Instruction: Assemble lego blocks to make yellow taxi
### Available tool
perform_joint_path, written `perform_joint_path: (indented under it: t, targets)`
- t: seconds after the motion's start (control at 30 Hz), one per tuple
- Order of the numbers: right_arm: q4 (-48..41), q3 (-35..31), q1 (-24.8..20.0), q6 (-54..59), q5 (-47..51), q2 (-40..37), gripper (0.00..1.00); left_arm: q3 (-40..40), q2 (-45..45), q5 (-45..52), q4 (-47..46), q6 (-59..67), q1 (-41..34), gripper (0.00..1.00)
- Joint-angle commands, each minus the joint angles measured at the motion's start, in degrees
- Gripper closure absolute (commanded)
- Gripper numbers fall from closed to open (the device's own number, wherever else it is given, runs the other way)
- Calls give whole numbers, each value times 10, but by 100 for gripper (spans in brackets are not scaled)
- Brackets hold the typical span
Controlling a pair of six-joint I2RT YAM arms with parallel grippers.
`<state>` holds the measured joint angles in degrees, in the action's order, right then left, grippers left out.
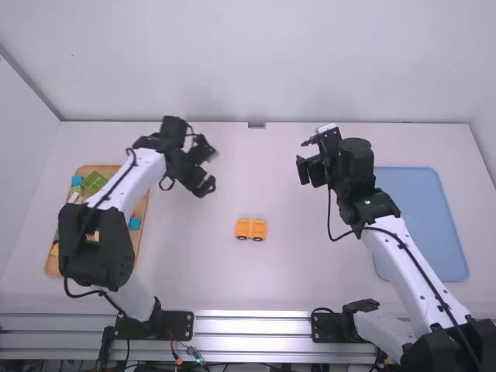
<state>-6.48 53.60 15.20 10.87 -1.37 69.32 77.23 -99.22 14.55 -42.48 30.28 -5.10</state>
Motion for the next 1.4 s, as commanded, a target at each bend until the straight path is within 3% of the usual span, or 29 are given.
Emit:
perform_joint_path:
  t: [0.0,0.23,0.4,0.63,0.97,1.03,1.07,1.1,1.2,1.23,1.37]
  targets:
    - [3,19,2,1,-1,3,1,-2,6,11,-10,-142,68,1]
    - [14,19,2,1,-1,3,1,-18,6,8,-22,-322,273,1]
    - [17,19,2,1,-1,3,1,-33,6,1,-31,-381,368,1]
    - [17,19,3,1,-1,3,1,-46,6,-103,-39,-511,497,1]
    - [18,19,2,2,1,3,1,-63,5,-130,-62,-486,638,0]
    - [17,19,2,2,1,3,1,-66,5,-148,-62,-479,658,6]
    - [18,19,2,2,1,3,1,-68,5,-153,-59,-469,666,21]
    - [18,19,2,1,1,3,1,-69,5,-150,-58,-459,670,27]
    - [17,19,2,1,1,3,1,-76,5,-122,-48,-398,678,30]
    - [18,19,2,1,1,3,1,-83,5,-122,-36,-379,677,38]
    - [17,19,2,1,1,3,1,-103,5,-162,-1,-400,670,43]
